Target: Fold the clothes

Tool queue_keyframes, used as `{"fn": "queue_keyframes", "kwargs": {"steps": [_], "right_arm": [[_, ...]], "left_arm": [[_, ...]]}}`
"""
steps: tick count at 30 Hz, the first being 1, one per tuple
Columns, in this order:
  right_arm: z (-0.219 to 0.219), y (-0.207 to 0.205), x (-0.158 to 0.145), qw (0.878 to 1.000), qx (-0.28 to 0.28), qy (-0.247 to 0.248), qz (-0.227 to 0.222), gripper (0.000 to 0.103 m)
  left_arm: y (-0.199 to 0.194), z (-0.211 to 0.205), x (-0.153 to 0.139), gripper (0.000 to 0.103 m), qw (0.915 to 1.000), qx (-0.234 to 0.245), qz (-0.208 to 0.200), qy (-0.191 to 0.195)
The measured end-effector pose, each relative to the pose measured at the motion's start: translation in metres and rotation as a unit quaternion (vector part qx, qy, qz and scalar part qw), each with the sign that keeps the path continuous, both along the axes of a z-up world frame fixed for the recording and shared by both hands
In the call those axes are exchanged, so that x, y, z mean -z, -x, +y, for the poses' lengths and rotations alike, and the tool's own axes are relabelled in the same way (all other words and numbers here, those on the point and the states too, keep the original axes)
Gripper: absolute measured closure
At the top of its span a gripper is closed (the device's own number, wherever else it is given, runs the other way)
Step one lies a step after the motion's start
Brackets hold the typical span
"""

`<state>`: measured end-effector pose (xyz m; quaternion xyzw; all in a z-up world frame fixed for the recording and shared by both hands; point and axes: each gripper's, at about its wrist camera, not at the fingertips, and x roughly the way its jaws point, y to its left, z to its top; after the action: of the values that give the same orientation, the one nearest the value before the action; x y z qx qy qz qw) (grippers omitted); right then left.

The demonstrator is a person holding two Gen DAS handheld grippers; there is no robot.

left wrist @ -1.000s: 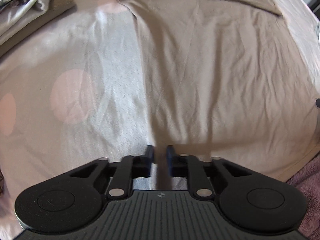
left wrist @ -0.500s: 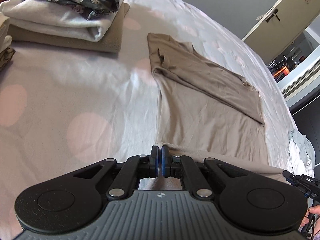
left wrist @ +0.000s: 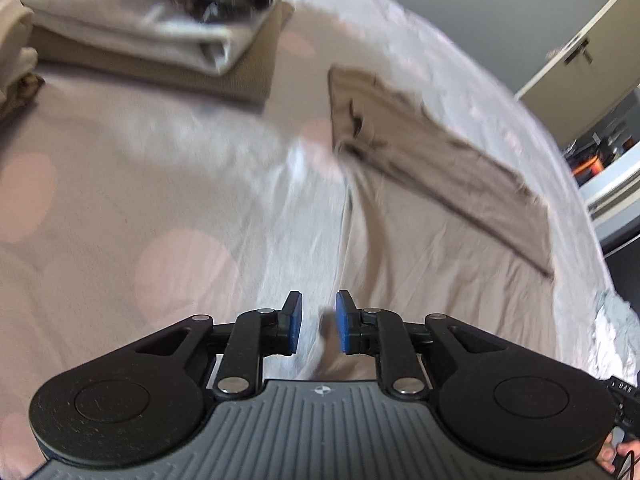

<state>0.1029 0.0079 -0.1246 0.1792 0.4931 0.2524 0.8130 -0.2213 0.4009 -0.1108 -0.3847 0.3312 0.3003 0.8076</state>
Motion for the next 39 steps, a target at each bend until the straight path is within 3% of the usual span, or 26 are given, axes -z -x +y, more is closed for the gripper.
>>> {"fn": "queue_keyframes", "kwargs": {"steps": [3,5,7,9,11,13,16,18,21,23,24,26,32,33,37,39], "right_arm": [[0.005,0.007,-0.011,0.999,-0.044,0.008,-0.006,0.074],[0.015,0.017,-0.020,0.994,-0.104,0.034,-0.014,0.074],[0.027,0.032,-0.031,0.982,-0.165,0.079,-0.041,0.074],[0.036,0.048,-0.036,0.962,-0.231,0.124,-0.073,0.074],[0.044,0.064,-0.038,0.934,-0.298,0.166,-0.104,0.074],[0.053,0.079,-0.041,0.898,-0.363,0.208,-0.135,0.075],[0.065,0.103,-0.044,0.831,-0.456,0.266,-0.178,0.074],[0.070,0.115,-0.038,0.786,-0.501,0.302,-0.199,0.071],[0.072,0.116,-0.027,0.767,-0.521,0.318,-0.201,0.065],[0.074,0.117,-0.020,0.753,-0.533,0.328,-0.202,0.063],[0.074,0.117,-0.016,0.746,-0.540,0.333,-0.202,0.062],[0.076,0.118,-0.009,0.732,-0.552,0.343,-0.203,0.056],[0.081,0.119,0.013,0.689,-0.588,0.372,-0.205,0.056],[0.081,0.118,0.015,0.687,-0.590,0.373,-0.202,0.056],[0.081,0.105,0.013,0.709,-0.577,0.365,-0.179,0.057],[0.081,0.101,0.012,0.718,-0.569,0.363,-0.174,0.064]], "left_arm": [[0.000,-0.014,-0.023,0.088,0.9972,0.042,-0.035,-0.051],[-0.010,-0.030,-0.037,0.088,0.9912,0.103,-0.025,-0.080],[-0.023,-0.048,-0.051,0.088,0.9793,0.168,-0.004,-0.112],[-0.036,-0.071,-0.060,0.088,0.9580,0.239,0.035,-0.155],[-0.048,-0.096,-0.064,0.088,0.9259,0.312,0.081,-0.196],[-0.056,-0.122,-0.058,0.086,0.8854,0.379,0.130,-0.236],[-0.058,-0.150,-0.035,0.082,0.8259,0.451,0.193,-0.277],[-0.055,-0.163,-0.017,0.072,0.7874,0.495,0.228,-0.289],[-0.050,-0.177,0.011,0.054,0.7229,0.563,0.275,-0.292],[-0.046,-0.181,0.023,0.054,0.6900,0.590,0.296,-0.297],[-0.045,-0.182,0.029,0.054,0.6786,0.596,0.307,-0.300],[-0.046,-0.180,0.038,0.053,0.6749,0.593,0.322,-0.298],[-0.053,-0.162,0.052,0.050,0.6979,0.577,0.341,-0.251],[-0.054,-0.158,0.053,0.048,0.7033,0.573,0.343,-0.243],[-0.057,-0.145,0.054,0.046,0.7270,0.554,0.346,-0.211],[-0.055,-0.142,0.052,0.052,0.7330,0.549,0.346,-0.206]]}}
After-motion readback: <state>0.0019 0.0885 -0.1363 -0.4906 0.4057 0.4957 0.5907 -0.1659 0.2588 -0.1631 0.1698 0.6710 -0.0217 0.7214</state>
